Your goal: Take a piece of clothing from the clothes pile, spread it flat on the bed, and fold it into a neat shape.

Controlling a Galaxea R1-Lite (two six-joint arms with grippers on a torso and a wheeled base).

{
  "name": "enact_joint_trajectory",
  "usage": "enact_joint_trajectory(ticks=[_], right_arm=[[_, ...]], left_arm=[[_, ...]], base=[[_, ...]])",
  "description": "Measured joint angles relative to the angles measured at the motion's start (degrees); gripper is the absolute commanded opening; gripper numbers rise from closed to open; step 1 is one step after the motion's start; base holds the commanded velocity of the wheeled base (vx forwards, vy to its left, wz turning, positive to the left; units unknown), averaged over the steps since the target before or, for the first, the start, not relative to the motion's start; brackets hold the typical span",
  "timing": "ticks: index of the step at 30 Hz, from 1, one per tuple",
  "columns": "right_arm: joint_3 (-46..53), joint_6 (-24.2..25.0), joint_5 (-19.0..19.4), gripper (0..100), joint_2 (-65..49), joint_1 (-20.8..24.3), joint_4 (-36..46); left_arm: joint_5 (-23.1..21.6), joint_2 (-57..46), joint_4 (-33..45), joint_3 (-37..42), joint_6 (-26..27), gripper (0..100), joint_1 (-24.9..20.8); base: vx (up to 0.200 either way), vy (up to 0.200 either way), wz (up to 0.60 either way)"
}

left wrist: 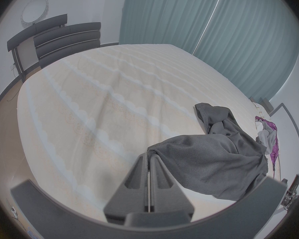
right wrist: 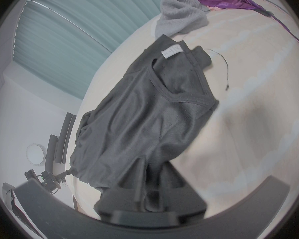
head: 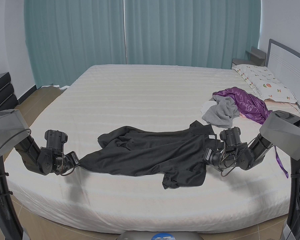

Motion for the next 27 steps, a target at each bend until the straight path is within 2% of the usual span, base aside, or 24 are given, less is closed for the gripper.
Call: enact_joint_trajectory(ticks=[5, 12, 20, 21, 27], right_arm=[[-3.32, 0.00, -0.88, 0, -0.20, -0.28, 0.82], [-12.61, 0.07, -4.38, 0, 1.27, -0.63, 1.05], [-25.78, 2.35, -11.68, 0, 7.69, -0.41, 1.16], [-27.05, 2.54, -12.58, 100, 8.81, -0.37, 1.27], [-30.44, 2.86, -14.08, 100, 13.78, -0.78, 1.04]], left_arm=[[0.00, -0.02, 0.00, -0.11, -0.02, 0, 0.00], [0.00, 0.09, -0.04, -0.26, -0.02, 0, 0.00], [0.07, 0.22, -0.06, -0.28, 0.00, 0, 0.00], [0.07, 0.24, -0.06, -0.28, 0.00, 0, 0.00], [0.10, 0.30, -0.06, -0.30, 0.02, 0, 0.00]], base=[[0.000, 0.000, 0.00], [0.000, 0.000, 0.00], [0.000, 0.000, 0.00], [0.000, 0.000, 0.00], [0.000, 0.000, 0.00]])
